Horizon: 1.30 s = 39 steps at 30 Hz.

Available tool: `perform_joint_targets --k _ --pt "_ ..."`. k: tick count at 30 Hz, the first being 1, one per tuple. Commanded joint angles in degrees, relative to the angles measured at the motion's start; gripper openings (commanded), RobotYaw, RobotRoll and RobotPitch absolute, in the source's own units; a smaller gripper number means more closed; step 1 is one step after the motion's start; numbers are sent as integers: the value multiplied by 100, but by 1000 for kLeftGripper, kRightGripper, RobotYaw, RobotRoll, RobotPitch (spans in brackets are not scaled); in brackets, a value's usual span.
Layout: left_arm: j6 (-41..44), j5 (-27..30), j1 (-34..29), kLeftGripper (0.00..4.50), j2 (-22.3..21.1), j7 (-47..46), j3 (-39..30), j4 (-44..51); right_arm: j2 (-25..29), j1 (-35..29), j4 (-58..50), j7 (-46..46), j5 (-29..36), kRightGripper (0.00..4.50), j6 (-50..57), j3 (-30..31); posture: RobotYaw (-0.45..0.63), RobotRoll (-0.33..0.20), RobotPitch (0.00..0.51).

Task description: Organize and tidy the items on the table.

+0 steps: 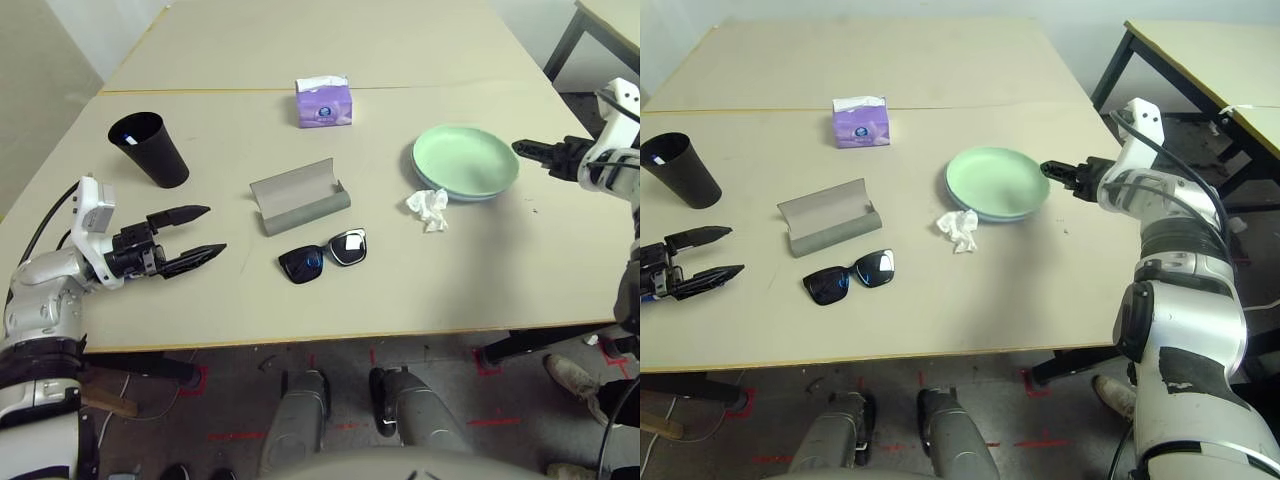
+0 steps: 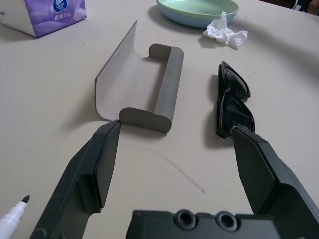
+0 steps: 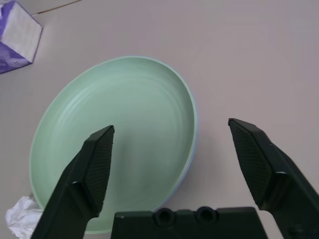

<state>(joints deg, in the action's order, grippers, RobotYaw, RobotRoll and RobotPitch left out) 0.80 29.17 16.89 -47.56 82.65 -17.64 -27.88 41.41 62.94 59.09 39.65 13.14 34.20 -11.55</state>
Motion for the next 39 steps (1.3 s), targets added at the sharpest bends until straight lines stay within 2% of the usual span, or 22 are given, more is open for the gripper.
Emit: perform_joint_targets --k 1,4,7,9,13,16,20,28,33,39 --pt "23 -4 -64 4500 -39 -11 -50 51 264 -330 -911 768 77 4457 614 270 22 0 170" --pt "9 -6 -40 4500 -83 0 -81 -11 629 -1310 -2720 1372 472 4457 1466 340 16 0 175" --pt "-8 -20 -25 4500 -111 22 -95 -70 1096 -2697 -4857 1532 1014 4457 2325 10 6 0 181" --pt "-8 -26 -9 4500 -125 47 -88 -92 1266 -3547 -6103 1572 1499 4457 2931 -433 4 0 182" --pt "-21 -63 70 4500 -153 154 -37 -196 1092 -4647 -7737 1292 2207 4457 3783 -1307 -17 0 190" --pt "-16 -80 150 4500 -162 218 4 -256 703 -5206 -8199 893 2295 4457 3772 -1606 -31 0 190" --pt "-53 -95 207 4500 -160 403 81 -282 148 -5445 -8194 286 2027 4457 3171 -1441 -31 0 187" --pt "-109 -127 158 4500 -174 806 262 -171 -712 -5201 -7649 -539 1520 4457 1914 -821 -19 0 181" --pt "-95 -116 103 4500 -165 893 307 -115 -996 -5079 -7454 -710 1446 4457 1600 -467 -15 0 179" --pt "-114 -119 79 4500 -152 881 310 -109 -959 -5226 -7439 -624 1245 4457 1235 56 -14 0 177"
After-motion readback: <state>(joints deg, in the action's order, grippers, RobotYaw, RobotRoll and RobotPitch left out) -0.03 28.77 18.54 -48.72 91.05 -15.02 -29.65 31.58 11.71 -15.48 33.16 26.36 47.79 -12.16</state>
